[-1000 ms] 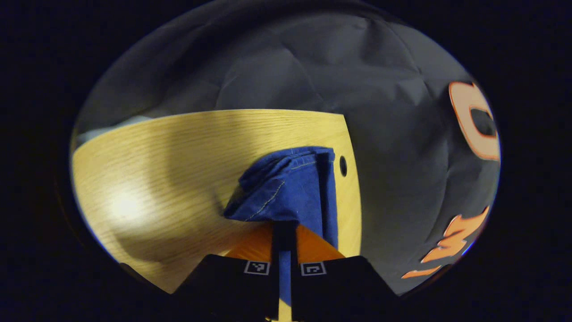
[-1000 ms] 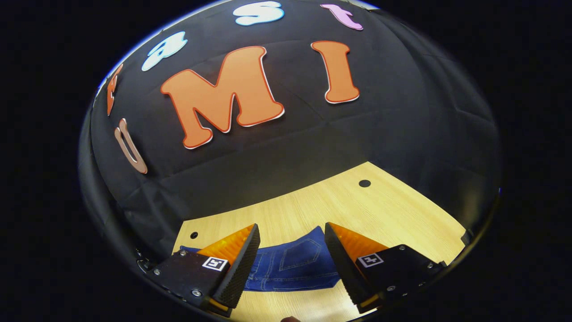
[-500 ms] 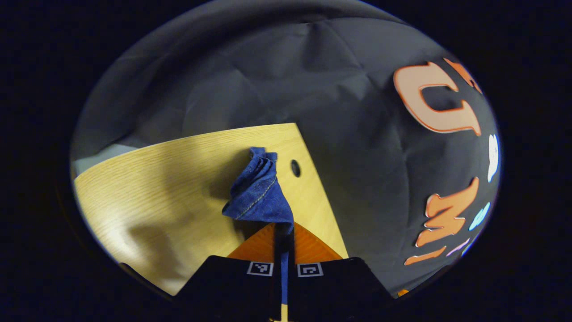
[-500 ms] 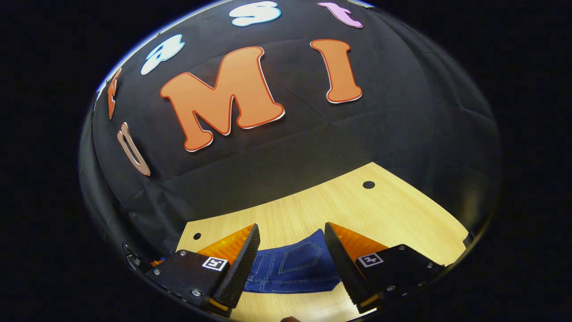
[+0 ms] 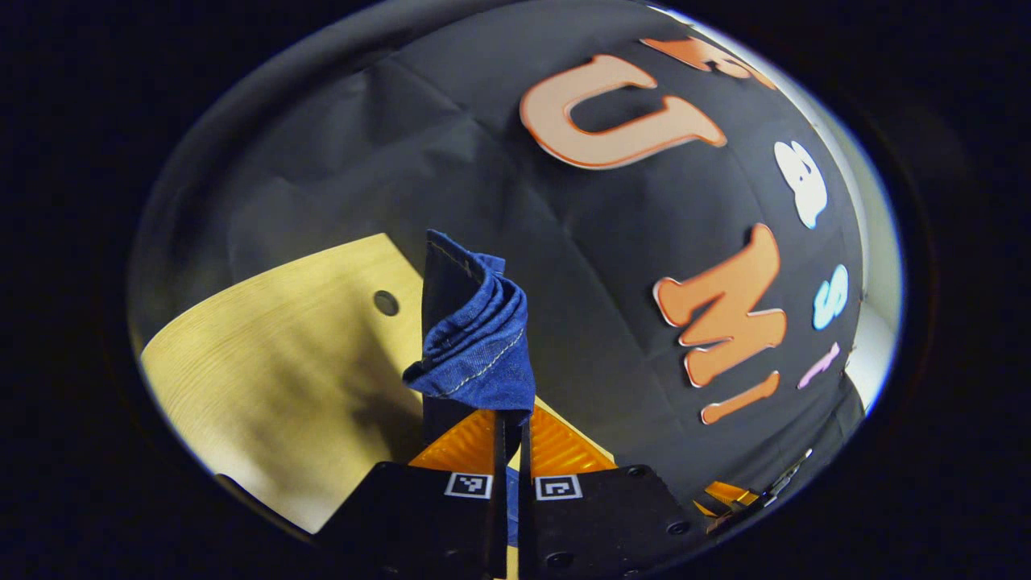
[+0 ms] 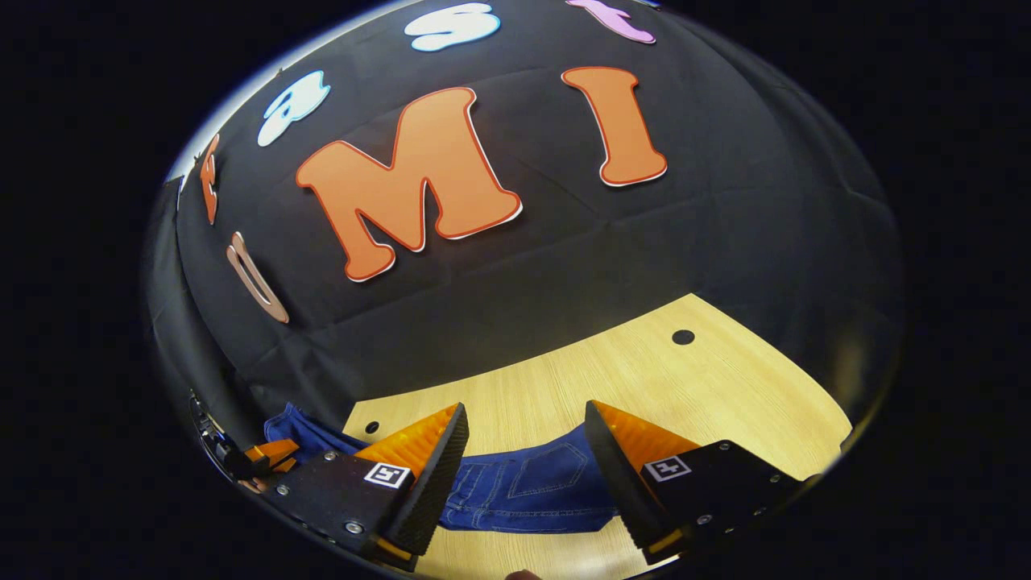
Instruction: Grasp the waist and the cuffs of the jeans and fold them to make the two legs overlap; first hold the waist and fold one-third of the jeans toward the cuffs, then hold the cuffs and fold the remaining one-third in the same direction to finish folding.
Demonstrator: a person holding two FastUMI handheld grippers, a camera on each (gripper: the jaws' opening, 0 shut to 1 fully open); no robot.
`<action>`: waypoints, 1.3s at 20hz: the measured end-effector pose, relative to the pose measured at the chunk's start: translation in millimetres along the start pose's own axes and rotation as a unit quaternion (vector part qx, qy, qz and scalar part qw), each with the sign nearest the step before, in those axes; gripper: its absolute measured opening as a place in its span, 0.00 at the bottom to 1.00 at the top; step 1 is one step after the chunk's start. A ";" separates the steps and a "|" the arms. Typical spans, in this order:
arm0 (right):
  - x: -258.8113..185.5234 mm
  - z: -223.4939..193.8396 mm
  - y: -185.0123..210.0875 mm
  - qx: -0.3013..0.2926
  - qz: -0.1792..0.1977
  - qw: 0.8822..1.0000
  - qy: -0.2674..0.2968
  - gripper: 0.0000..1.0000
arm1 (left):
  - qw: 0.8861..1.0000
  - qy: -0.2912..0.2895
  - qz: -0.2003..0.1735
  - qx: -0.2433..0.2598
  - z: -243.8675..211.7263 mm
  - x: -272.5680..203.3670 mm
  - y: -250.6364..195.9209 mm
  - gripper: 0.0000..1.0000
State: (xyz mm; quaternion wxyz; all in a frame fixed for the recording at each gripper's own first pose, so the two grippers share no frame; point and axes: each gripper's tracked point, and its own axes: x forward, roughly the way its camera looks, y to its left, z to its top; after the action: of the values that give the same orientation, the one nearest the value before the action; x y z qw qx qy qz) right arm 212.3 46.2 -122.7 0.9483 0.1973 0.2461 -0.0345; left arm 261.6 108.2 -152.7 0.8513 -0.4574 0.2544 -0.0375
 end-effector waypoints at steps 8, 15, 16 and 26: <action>-2.4 11.0 -19.5 -0.005 0.011 1.000 -0.011 0.90 | 0.996 0.045 -0.043 0.063 -52.8 29.4 -85.2 0.05; -6.1 12.9 -44.6 -0.004 0.010 1.000 -0.011 0.91 | 0.985 0.114 -0.054 0.118 -135.3 64.5 -146.5 0.05; -7.2 14.0 -49.5 0.000 0.009 1.000 -0.011 0.90 | 0.983 0.122 -0.052 0.130 -147.5 70.3 -152.2 0.05; -4.3 19.7 -62.4 0.008 0.016 1.000 -0.015 0.90 | 0.957 0.224 -0.074 0.171 -235.3 69.9 -190.2 0.45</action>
State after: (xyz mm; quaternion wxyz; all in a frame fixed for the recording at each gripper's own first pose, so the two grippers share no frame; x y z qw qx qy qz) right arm 207.3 -19.0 -127.1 0.9507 0.2087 0.2279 -0.0246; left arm 244.4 -201.4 -135.2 0.8329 -0.3018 0.3941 -0.2447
